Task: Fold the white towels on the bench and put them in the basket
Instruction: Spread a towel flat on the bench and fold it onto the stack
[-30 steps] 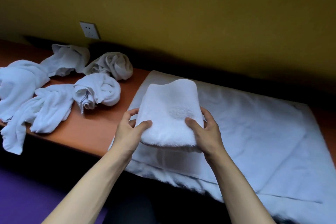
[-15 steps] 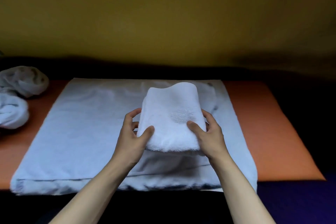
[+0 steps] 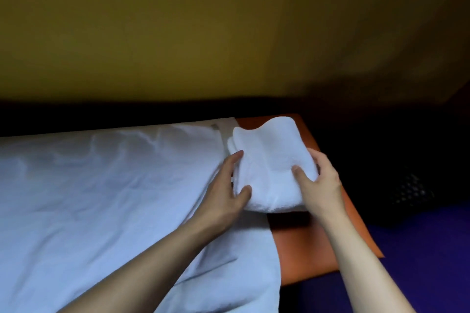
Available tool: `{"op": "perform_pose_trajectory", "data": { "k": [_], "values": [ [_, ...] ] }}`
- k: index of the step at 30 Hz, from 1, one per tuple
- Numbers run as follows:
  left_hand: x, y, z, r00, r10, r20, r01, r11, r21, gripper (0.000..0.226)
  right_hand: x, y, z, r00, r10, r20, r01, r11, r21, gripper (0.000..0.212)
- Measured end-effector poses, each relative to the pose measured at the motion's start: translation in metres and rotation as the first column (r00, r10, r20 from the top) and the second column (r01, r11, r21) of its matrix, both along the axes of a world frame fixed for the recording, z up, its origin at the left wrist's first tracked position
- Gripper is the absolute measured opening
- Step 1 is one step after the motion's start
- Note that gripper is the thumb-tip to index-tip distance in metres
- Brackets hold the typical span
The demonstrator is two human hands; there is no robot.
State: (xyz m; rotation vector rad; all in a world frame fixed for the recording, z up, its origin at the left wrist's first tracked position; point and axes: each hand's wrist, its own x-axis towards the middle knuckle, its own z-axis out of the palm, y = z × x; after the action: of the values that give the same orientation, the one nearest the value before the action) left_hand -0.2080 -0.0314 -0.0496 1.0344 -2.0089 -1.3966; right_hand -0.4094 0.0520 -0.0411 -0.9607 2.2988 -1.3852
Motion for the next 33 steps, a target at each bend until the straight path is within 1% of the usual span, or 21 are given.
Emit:
{"op": "perform_pose_trajectory", "data": {
  "k": [4, 6, 7, 8, 9, 10, 11, 12, 14, 15, 16, 18, 20, 22, 24, 27, 28, 30, 33],
  "values": [
    [-0.048, -0.032, -0.003, 1.000, -0.020, -0.006, 0.020, 0.997, -0.068, 0.070, -0.043, -0.026, -0.002, 0.990, -0.049, -0.132, 0.047, 0.999, -0.013, 0.048],
    [-0.070, -0.048, -0.003, 0.999, -0.047, 0.023, 0.049, 0.995, -0.090, 0.072, -0.061, -0.042, -0.005, 0.979, -0.073, -0.189, 0.070, 0.997, -0.022, 0.048],
    [-0.080, -0.056, -0.005, 0.994, -0.071, 0.084, 0.080, 0.991, -0.105, 0.074, -0.069, -0.050, -0.008, 0.973, -0.085, -0.214, 0.083, 0.996, -0.017, 0.049],
    [-0.089, -0.063, -0.009, 0.974, -0.089, 0.210, 0.122, 0.981, -0.149, 0.075, -0.076, -0.058, -0.013, 0.965, -0.098, -0.242, 0.102, 0.995, 0.004, 0.049],
    [-0.095, -0.067, -0.013, 0.920, -0.084, 0.382, 0.175, 0.962, -0.208, 0.073, -0.081, -0.064, -0.019, 0.952, -0.106, -0.286, 0.124, 0.991, 0.046, 0.049],
    [-0.098, -0.069, -0.018, 0.847, -0.065, 0.527, 0.228, 0.941, -0.251, 0.070, -0.083, -0.068, -0.025, 0.933, -0.110, -0.344, 0.152, 0.983, 0.099, 0.049],
    [-0.099, -0.067, -0.023, 0.794, -0.047, 0.606, 0.267, 0.923, -0.277, 0.067, -0.082, -0.068, -0.031, 0.907, -0.114, -0.406, 0.186, 0.972, 0.142, 0.049],
    [-0.099, -0.064, -0.028, 0.770, -0.041, 0.636, 0.289, 0.912, -0.291, 0.066, -0.078, -0.065, -0.038, 0.877, -0.112, -0.467, 0.211, 0.964, 0.164, 0.050],
    [-0.097, -0.058, -0.034, 0.773, -0.033, 0.633, 0.295, 0.902, -0.314, 0.064, -0.064, -0.054, -0.052, 0.821, -0.071, -0.567, 0.208, 0.961, 0.182, 0.055],
    [-0.097, -0.057, -0.036, 0.774, -0.023, 0.632, 0.296, 0.896, -0.330, 0.064, -0.056, -0.047, -0.059, 0.805, -0.019, -0.593, 0.185, 0.957, 0.221, 0.058],
    [-0.096, -0.057, -0.037, 0.773, -0.014, 0.634, 0.298, 0.891, -0.344, 0.064, -0.049, -0.041, -0.066, 0.804, 0.045, -0.592, 0.153, 0.948, 0.280, 0.061],
    [-0.095, -0.057, -0.039, 0.773, -0.009, 0.634, 0.304, 0.882, -0.359, 0.065, -0.044, -0.033, -0.075, 0.829, 0.138, -0.543, 0.092, 0.922, 0.376, 0.068],
    [-0.092, -0.055, -0.040, 0.776, -0.010, 0.631, 0.315, 0.872, -0.374, 0.065, -0.047, -0.035, -0.075, 0.837, 0.169, -0.521, 0.066, 0.913, 0.402, 0.070],
    [-0.085, -0.052, -0.038, 0.773, -0.009, 0.635, 0.346, 0.845, -0.409, 0.067, -0.050, -0.041, -0.072, 0.838, 0.185, -0.514, 0.063, 0.902, 0.427, 0.067],
    [-0.069, -0.047, -0.036, 0.749, -0.003, 0.662, 0.385, 0.815, -0.432, 0.069, -0.051, -0.046, -0.070, 0.842, 0.196, -0.502, 0.067, 0.887, 0.458, 0.064],
    [-0.023, -0.026, -0.034, 0.704, 0.004, 0.710, 0.445, 0.777, -0.446, 0.069, -0.049, -0.045, -0.067, 0.848, 0.206, -0.489, 0.072, 0.868, 0.491, 0.064],
    [-0.004, -0.015, -0.036, 0.700, 0.005, 0.714, 0.459, 0.763, -0.455, 0.068, -0.047, -0.044, -0.065, 0.849, 0.205, -0.487, 0.078, 0.863, 0.499, 0.064],
    [0.033, 0.007, -0.040, 0.729, 0.018, 0.685, 0.444, 0.749, -0.492, 0.068, -0.040, -0.044, -0.058, 0.851, 0.172, -0.497, 0.104, 0.872, 0.479, 0.061],
    [0.075, 0.036, -0.048, 0.758, 0.054, 0.650, 0.395, 0.755, -0.524, 0.071, -0.018, -0.044, -0.047, 0.842, 0.099, -0.531, 0.103, 0.936, 0.337, 0.057]
  ]
}}
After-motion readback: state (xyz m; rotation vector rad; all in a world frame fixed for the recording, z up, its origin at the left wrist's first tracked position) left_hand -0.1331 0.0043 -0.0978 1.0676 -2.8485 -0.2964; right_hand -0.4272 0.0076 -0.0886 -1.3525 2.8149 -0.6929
